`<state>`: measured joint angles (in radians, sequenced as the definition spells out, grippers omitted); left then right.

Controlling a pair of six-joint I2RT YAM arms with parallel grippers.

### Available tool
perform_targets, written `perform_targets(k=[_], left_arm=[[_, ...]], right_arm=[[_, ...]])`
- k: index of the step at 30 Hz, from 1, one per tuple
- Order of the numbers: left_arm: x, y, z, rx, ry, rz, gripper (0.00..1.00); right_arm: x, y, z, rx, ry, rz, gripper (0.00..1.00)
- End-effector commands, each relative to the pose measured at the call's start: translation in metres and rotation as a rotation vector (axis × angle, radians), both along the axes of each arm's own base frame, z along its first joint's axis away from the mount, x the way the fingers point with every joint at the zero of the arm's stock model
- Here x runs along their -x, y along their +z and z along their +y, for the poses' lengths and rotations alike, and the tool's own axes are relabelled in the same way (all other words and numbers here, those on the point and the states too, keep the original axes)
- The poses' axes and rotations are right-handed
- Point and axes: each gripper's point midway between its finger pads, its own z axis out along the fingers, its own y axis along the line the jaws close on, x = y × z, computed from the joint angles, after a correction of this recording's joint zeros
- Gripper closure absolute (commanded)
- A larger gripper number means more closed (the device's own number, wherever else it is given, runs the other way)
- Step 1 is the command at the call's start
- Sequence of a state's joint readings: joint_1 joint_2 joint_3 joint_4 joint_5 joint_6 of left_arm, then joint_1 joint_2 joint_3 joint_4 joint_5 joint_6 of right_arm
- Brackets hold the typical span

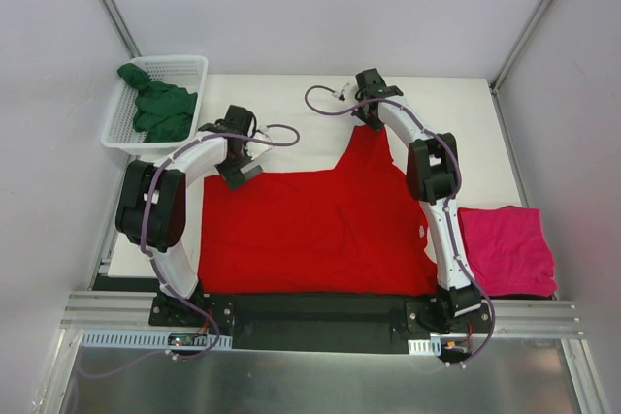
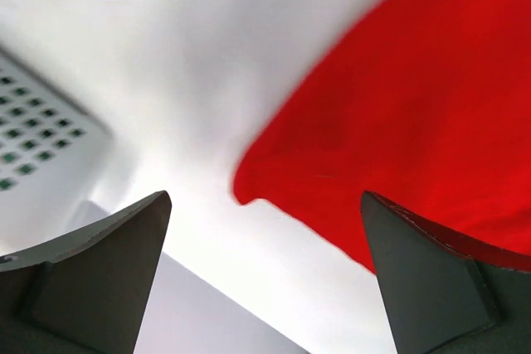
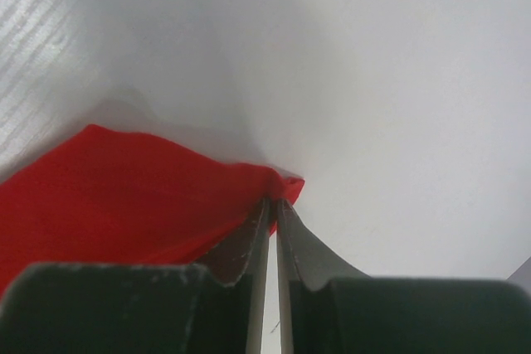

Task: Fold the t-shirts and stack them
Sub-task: Grap the side of the flattened tshirt furthest away from the robot with both arms

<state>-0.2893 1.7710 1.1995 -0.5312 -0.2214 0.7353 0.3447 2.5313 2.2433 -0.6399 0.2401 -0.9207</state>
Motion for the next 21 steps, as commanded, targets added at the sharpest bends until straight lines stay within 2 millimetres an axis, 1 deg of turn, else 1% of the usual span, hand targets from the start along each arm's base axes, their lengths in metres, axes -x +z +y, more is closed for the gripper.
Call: perform_targets(k=[1,2,4,10,15,18,21], left_arm=[[-0.032,0.03,0.022,-0.039,-0.014,-0.078,0.01],[-0.037,0.031,0.027,-0.043,-0.009,-0.083,0.01],[-0.037,0.025,0.039,-0.06,-0.02,-0.056,0.01],[-0.033,0.002,0.055,-0.069,-0.037,0.016,0.01],[-0.031,-0.014,0.057,-0.063,-0.055,0.063,0.01],[-0.035,-0.017,0.058,-0.067,-0.055,0.068,0.01],[-0.034,-0.018,0.057,-0.069,-0.07,0.076,0.02]], right_arm=[[-0.006,0.039,-0.008,-0.004,-0.025,-0.076,0.89],[-0.006,0.04,-0.008,-0.005,-0.026,-0.076,0.9],[-0.005,0.039,-0.008,-0.007,-0.027,-0.074,0.9],[-0.004,0.038,-0.006,-0.014,-0.032,-0.072,0.9],[-0.004,0.04,-0.006,-0.014,-0.031,-0.075,0.9],[-0.004,0.039,-0.006,-0.009,-0.028,-0.073,0.9],[-0.004,0.041,-0.005,-0.007,-0.02,-0.077,0.9]])
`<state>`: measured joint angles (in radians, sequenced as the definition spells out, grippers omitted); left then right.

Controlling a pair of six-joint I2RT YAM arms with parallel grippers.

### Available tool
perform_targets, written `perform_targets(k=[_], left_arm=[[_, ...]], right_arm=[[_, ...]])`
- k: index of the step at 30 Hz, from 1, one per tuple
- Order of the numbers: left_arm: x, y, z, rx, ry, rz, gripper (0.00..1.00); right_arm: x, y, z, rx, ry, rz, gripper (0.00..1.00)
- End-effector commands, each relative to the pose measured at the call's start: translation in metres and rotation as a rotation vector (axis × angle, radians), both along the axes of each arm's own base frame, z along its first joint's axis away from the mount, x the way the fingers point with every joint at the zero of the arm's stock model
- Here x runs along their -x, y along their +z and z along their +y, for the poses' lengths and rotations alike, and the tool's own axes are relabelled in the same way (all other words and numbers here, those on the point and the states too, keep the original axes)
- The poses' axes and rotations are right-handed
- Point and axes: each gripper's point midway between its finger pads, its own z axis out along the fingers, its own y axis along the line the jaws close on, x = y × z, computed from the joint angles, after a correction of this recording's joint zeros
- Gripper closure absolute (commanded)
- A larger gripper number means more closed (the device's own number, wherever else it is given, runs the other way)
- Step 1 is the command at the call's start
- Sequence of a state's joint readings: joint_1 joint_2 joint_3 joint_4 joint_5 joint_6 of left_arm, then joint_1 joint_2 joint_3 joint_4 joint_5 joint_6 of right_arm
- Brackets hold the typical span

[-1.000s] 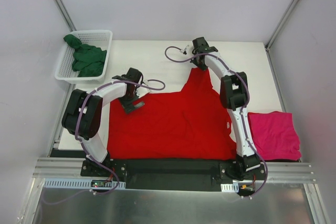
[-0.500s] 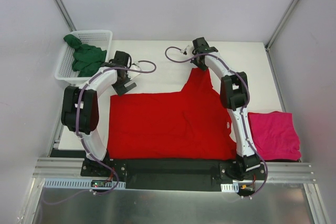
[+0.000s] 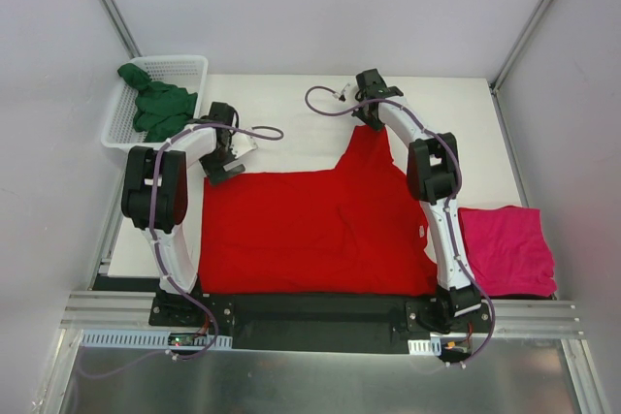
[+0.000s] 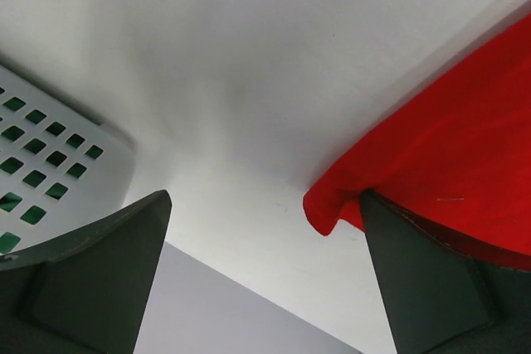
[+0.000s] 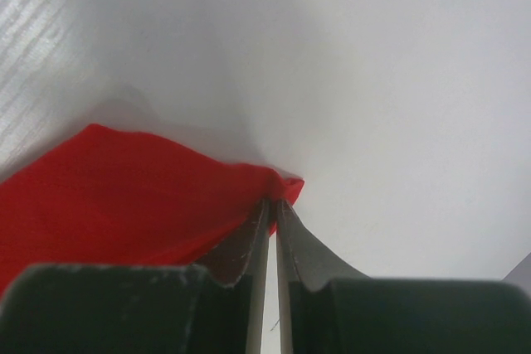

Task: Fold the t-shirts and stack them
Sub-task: Grap the side of the flattened tshirt furthest away from the robot with both arms

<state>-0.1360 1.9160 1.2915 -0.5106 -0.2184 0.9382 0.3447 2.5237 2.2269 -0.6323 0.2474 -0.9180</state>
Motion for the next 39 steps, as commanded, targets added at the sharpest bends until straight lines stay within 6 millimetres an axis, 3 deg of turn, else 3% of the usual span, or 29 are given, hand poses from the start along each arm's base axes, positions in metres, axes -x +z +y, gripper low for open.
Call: perform_targets(k=[1,4,7,8,9,11,15,25,39], left_arm=[[0.0,0.003,0.0,0.003,-0.037,0.02,0.02],[0.006,0.003,0.001,0.001,-0.053,0.035,0.08],[0.012,0.004,-0.001,0.013,-0.05,0.052,0.3],[0.012,0.006,-0.002,0.022,-0.048,0.051,0.45],[0.013,0.007,-0.003,0.026,-0.043,0.053,0.54],[0.018,0.007,-0.003,0.033,-0.037,0.066,0.65],[0.03,0.005,-0.006,0.051,-0.033,0.097,0.7],[0.057,-0.003,-0.007,0.071,-0.032,0.18,0.68],[0.017,0.014,-0.008,0.053,-0.049,0.102,0.64]], right_arm=[[-0.006,0.041,-0.004,-0.01,-0.015,-0.077,0.9],[-0.007,0.042,-0.004,-0.009,-0.012,-0.083,0.9],[-0.008,0.041,-0.004,-0.003,-0.011,-0.083,0.9],[-0.007,0.04,-0.004,-0.002,-0.011,-0.081,0.9],[-0.007,0.04,-0.003,-0.001,-0.01,-0.082,0.9],[-0.008,0.04,-0.003,0.0,-0.01,-0.084,0.9],[-0.007,0.039,-0.001,0.005,-0.004,-0.083,0.9],[-0.006,0.04,-0.002,0.018,0.004,-0.081,0.9],[-0.006,0.041,0.003,0.028,0.021,-0.086,0.9]])
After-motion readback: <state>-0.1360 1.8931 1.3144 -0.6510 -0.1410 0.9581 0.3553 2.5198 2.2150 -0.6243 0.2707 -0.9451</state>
